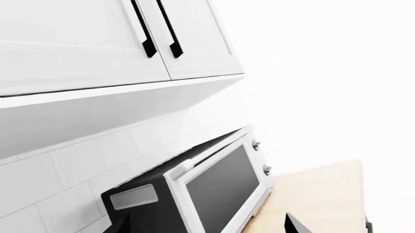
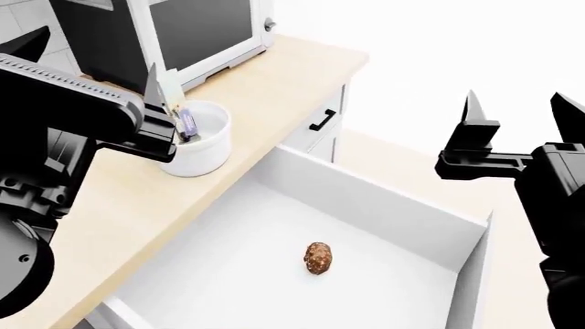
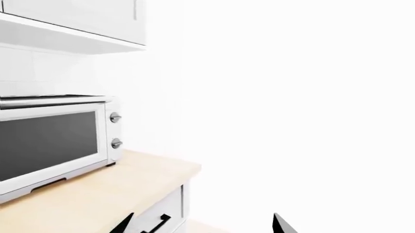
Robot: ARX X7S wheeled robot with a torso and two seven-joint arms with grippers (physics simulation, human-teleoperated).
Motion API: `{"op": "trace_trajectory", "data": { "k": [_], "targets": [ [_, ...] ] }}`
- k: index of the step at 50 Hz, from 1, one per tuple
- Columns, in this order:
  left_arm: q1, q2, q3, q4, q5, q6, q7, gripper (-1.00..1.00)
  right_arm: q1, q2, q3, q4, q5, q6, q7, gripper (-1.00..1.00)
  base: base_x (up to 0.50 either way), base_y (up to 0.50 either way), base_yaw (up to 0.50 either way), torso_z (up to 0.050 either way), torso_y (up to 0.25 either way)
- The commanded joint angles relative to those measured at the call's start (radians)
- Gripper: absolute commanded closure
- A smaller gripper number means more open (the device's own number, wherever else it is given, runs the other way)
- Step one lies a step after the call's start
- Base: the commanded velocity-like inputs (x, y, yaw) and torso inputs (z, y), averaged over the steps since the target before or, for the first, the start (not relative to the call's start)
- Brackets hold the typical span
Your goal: Place the bar in the bowl and close the drawer.
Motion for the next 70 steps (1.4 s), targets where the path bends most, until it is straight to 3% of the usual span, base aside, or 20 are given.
{"op": "trace_trajectory", "data": {
  "k": [1,27,40,51,59,70],
  "targets": [
    [0.0,-0.004,-0.001,0.003,-0.006,0.001,-0.003,-1.0,-0.029,0.034,-0.003,0.008,-0.014,-0.032,0.002,-1.0,0.0,0.0,0.0,0.0,0.0],
    [0.002,0.003,0.026,-0.014,0.018,0.021,0.0,-1.0,-0.312,0.292,-0.172,0.106,-0.152,-0.47,0.032,-1.0,0.0,0.0,0.0,0.0,0.0],
    [-0.011,0.001,0.028,-0.009,0.006,0.005,-0.007,-1.0,-0.452,0.293,-0.309,0.219,-0.24,-0.735,0.126,-1.0,0.0,0.0,0.0,0.0,0.0],
    [-0.013,0.0,0.035,-0.013,0.011,0.008,-0.007,-1.0,-0.561,0.292,-0.416,0.319,-0.205,-0.922,0.078,-1.0,0.0,0.0,0.0,0.0,0.0],
    [-0.018,0.0,0.039,-0.013,0.01,0.006,-0.009,-1.0,-0.652,0.194,-0.475,0.437,-0.16,-1.04,0.031,-1.0,0.0,0.0,0.0,0.0,0.0],
    [-0.007,0.0,0.051,-0.02,0.027,0.02,-0.006,-1.0,-0.751,0.08,-0.442,0.559,-0.036,-1.021,-0.109,-1.0,0.0,0.0,0.0,0.0,0.0]
  ]
}}
